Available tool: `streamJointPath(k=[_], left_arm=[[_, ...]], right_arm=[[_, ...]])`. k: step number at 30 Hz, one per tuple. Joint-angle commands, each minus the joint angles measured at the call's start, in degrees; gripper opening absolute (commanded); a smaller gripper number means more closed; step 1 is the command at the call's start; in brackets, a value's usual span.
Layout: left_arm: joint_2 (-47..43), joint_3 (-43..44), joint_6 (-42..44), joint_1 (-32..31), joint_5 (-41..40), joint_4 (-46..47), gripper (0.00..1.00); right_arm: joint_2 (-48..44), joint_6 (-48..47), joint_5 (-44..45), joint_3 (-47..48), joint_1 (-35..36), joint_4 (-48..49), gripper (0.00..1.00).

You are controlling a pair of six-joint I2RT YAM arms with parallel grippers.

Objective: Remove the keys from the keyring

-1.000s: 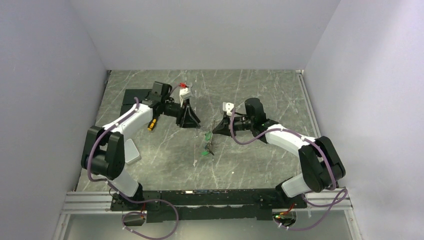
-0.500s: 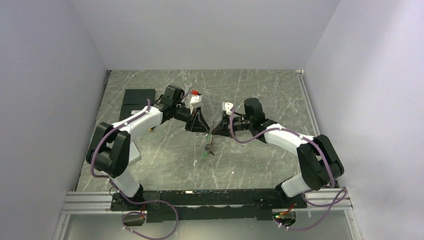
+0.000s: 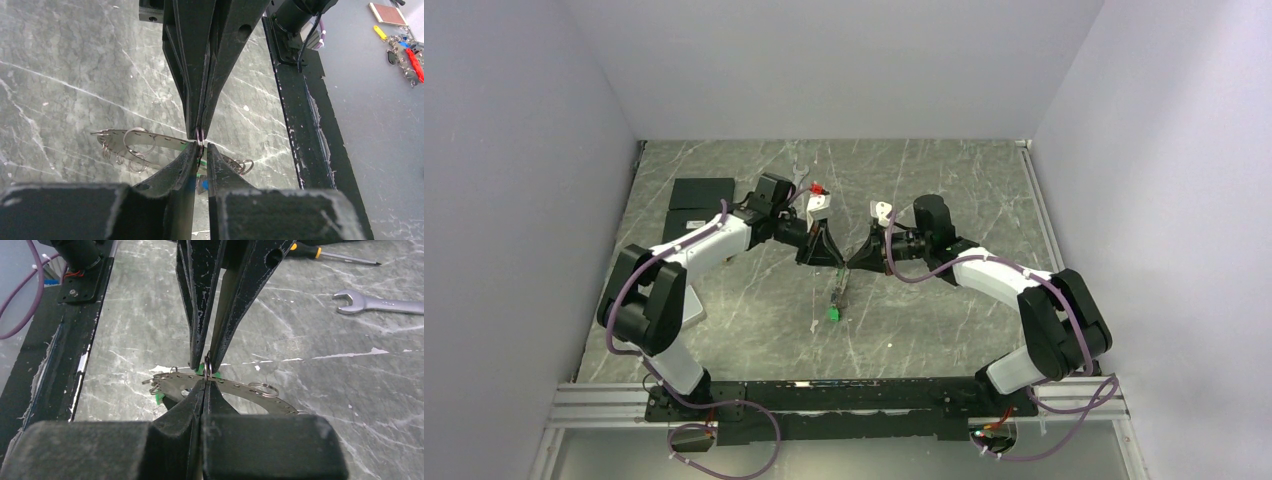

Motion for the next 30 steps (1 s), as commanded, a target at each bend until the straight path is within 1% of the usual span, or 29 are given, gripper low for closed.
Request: streamJointPath(k=[1, 3, 7, 8, 13, 15, 18, 24, 30], left_arm=[[0.27, -0.92, 1.38, -0.39, 0.19, 0.03, 0.16], [0.29, -0.74, 1.54, -0.39, 0.1, -0.41, 0.12], [0.19, -0.58, 0.08, -0.39, -0.51, 0.09, 0.0], [0.18, -0.51, -0.21, -0.42, -0.7, 0.16, 0.0], [0.31, 0.78, 2.1, -1.01, -3.07, -4.02, 0.0], [0.42, 1.37, 2.52, -1.44, -4.07, -5.2, 0.0], [0.53, 2.08, 2.63, -2.08, -5.43, -6.22, 0.0], [0.91, 3.24, 2.55, -2.75, -6.93, -7.21, 0.0], [1.15, 3.67, 2.56, -3.44, -7.66, -7.72, 0.0]], right_arm=[[-0.32, 1.15, -2.43, 1.24, -0.65, 5.64, 0.0], [-0.46, 1.29, -2.44, 1.22, -0.66, 5.81, 0.0], [-0.46, -0.47, -2.41, 1.53, -0.68, 3.74, 0.0], [-0.57, -1.22, -2.15, 2.03, -0.7, 2.7, 0.02], [-1.15, -7.52, -0.96, 5.91, -0.67, -7.98, 0.23], [-1.49, -9.15, -0.1, 7.43, -0.59, -11.93, 0.29], [-2.01, -11.02, 0.97, 9.29, -0.29, -15.99, 0.33], [-2.2, -13.31, 3.18, 11.02, 1.2, -21.48, 0.33], [-1.85, -14.18, 5.69, 11.8, 2.38, -22.8, 0.26]])
